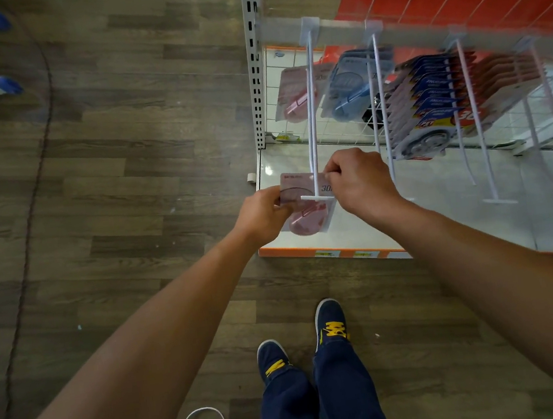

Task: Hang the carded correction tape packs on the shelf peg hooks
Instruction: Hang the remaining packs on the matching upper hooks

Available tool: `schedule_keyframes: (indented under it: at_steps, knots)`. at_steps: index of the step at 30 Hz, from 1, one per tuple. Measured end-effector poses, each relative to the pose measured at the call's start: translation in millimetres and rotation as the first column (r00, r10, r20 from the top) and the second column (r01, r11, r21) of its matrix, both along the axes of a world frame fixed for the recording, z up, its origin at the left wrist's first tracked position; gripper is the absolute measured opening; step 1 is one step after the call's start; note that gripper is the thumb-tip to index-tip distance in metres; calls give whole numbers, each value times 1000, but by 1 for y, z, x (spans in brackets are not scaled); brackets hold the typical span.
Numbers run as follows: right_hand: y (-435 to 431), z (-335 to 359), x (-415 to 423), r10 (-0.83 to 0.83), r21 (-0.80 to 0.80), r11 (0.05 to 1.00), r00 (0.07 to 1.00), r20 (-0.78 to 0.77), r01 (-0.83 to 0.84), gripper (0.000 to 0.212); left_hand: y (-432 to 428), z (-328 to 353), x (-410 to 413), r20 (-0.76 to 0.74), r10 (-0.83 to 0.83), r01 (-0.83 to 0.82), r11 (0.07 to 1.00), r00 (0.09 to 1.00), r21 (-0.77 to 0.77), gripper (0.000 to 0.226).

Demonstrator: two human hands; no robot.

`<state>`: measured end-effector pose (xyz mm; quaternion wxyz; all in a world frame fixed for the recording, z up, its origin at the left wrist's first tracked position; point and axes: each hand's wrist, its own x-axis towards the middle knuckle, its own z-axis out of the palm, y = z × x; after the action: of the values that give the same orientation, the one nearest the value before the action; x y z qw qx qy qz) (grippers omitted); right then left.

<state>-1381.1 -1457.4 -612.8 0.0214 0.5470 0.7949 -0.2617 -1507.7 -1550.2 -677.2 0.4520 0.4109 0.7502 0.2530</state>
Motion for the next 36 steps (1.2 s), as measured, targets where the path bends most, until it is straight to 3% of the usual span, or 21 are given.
schedule_keyframes:
  at_steps: [6, 11, 16, 20, 27, 31, 36]
  knots:
    - [20, -12, -2, 127, 157, 978, 990, 53, -134, 19, 21, 3, -8, -111, 32, -34, 999, 993, -17, 26]
    - [56, -25, -25, 121, 235, 962, 990, 77, -136, 18, 72, 24, -16, -192, 145, -147, 989, 971, 4, 28]
    - [105, -26, -51, 69, 267, 960, 995, 74, -86, 24, 120, 45, -26, -74, 190, -191, 982, 979, 2, 27]
    - [136, -27, -70, -36, 216, 976, 999, -6, 37, 29, 139, 64, -41, -20, 157, -159, 984, 987, -81, 41]
    - [147, -20, -78, -18, 276, 961, 998, 60, 1, 28, 148, 79, -48, -174, -9, -14, 991, 985, -134, 47]
    - [138, -14, -65, 3, 338, 940, 993, 120, -44, 23, 137, 74, -41, -345, -62, 39, 996, 937, -74, 46]
    - [106, 5, -45, 47, 381, 922, 997, 58, -66, 19, 122, 88, -25, -488, -138, 169, 985, 862, 21, 45]
